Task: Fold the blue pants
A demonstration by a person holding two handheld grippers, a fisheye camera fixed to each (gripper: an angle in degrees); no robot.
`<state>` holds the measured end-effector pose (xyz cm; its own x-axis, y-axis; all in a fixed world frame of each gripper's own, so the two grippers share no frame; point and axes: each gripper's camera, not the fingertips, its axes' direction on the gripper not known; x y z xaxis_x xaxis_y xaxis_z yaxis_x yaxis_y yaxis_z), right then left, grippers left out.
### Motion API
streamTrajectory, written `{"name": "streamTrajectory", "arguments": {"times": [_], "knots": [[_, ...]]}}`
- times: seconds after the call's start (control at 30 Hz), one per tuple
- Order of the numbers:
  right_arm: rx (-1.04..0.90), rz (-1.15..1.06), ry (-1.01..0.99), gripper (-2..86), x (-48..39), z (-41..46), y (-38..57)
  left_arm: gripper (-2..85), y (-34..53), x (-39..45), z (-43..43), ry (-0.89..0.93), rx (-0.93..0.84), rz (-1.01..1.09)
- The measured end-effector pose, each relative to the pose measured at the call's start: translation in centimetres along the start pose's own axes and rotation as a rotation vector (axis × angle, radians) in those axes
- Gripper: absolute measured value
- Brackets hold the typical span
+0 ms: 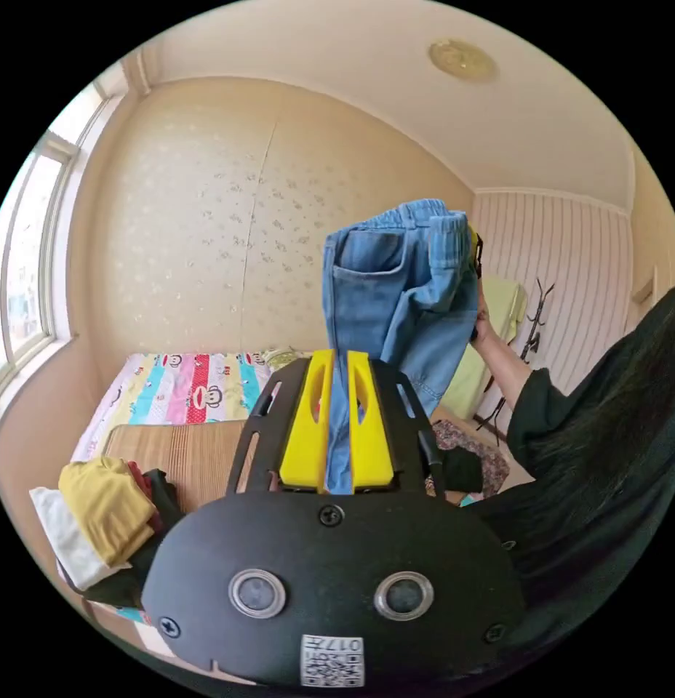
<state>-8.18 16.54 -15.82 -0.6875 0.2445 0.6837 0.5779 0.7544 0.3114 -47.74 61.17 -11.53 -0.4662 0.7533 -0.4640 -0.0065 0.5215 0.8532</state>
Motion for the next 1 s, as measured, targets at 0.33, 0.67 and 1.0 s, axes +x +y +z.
{"name": "streamTrajectory", "arguments": {"times": [0.33, 0.67, 1.0], "knots": [[-0.186, -0.047, -0.236, 6.2, -1.7, 7.3, -2.1, 16.5, -6.3, -8.3, 0.7, 0.912, 0.002, -0.373], [0.056, 0.251, 0.730, 12.2, -7.3, 4.1, 9.1, -0.9, -13.0, -4.3, -4.3, 0.924, 0.128, -0.323], [0.404, 0.203, 1.202, 22.0, -16.2, 14.3, 20.9, -0.9, -19.3, 0.5, -7.7, 0.949, 0.125, -0.284]]}}
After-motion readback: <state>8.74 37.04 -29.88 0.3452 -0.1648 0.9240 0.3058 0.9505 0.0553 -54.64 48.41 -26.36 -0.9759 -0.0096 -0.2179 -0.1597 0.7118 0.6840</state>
